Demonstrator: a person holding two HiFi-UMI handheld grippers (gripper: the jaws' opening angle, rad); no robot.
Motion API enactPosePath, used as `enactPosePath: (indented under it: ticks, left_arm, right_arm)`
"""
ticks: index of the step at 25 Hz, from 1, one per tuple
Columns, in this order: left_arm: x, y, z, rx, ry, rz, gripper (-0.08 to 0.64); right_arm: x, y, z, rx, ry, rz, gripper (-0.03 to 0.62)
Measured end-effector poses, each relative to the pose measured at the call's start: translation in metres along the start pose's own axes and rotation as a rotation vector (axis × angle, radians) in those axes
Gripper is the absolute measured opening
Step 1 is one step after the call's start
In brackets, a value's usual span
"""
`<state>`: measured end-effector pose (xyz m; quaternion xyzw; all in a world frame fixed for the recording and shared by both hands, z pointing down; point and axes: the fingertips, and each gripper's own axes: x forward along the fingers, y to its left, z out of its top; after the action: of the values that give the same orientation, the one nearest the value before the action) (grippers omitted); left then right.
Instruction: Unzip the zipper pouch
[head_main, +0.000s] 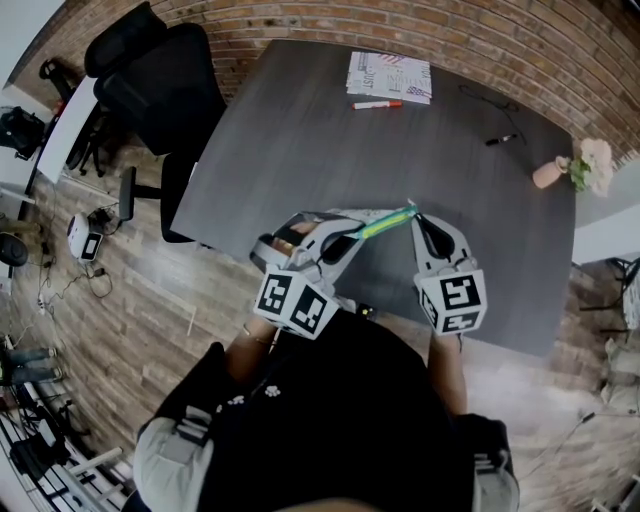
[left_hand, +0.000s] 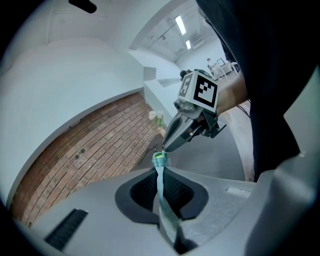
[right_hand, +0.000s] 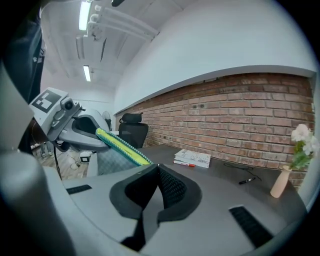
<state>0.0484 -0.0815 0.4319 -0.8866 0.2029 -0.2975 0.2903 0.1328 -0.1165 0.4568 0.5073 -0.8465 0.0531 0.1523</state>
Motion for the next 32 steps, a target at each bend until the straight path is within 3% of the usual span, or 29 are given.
enactPosePath:
  ticks: [32]
  left_arm:
    - [0.013,-0.002,0.014,-0.031,-0.065,-0.037,0.011]
  right_arm:
    - [-0.031,-0.05,-0.02,0.038,0.034,-0.165,0.002]
